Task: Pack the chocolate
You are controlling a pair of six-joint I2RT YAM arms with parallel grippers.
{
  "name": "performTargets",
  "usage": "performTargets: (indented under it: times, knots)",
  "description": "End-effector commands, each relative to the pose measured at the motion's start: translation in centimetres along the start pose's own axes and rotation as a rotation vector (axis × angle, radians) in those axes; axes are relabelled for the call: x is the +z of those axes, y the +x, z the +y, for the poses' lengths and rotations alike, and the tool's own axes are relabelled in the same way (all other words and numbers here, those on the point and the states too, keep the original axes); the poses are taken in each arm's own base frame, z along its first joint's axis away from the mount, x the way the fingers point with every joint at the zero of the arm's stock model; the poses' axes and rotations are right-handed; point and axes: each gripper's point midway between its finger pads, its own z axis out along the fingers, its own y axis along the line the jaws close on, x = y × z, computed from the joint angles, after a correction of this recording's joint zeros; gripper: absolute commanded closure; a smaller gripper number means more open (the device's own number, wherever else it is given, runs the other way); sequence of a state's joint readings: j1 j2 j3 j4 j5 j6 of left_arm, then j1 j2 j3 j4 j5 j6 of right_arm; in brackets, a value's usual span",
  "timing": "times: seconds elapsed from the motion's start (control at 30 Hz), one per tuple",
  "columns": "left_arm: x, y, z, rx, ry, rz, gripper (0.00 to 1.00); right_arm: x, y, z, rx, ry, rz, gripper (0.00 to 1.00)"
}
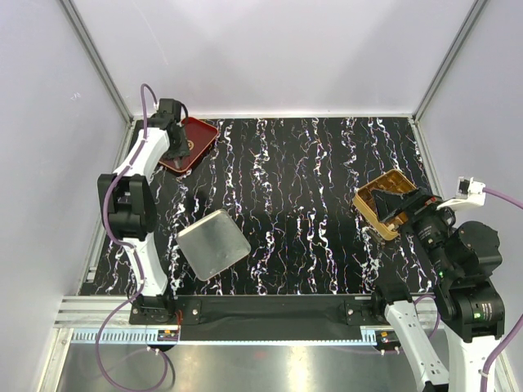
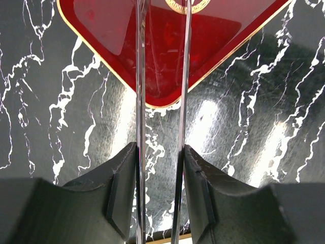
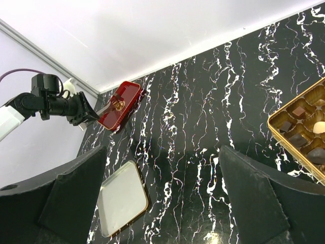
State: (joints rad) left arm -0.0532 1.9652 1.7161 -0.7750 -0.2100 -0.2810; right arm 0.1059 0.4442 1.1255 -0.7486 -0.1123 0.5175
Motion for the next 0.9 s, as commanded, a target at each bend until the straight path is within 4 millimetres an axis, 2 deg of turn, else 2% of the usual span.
performTargets:
  times: [0.0,0.47,0.87]
  knots:
    - [-0.6,-3.3,-0.2,-0.028,0.01,-0.095,0.58,0.4,-1.0,0.2,-0.024,-0.003,-0.032,0.0]
    - [-0.1,-3.6,-0.9,-0.028,0.042,-0.099,0.58,1.2,-0.4,-0.4,-0.03,0.009,-0.021,0.0]
    - [0.8,-3.8,-0.1,-0.029,-0.02,-0.094,0.58,1.3,-0.3,-0.7,-0.038,0.023,-0.021,0.0]
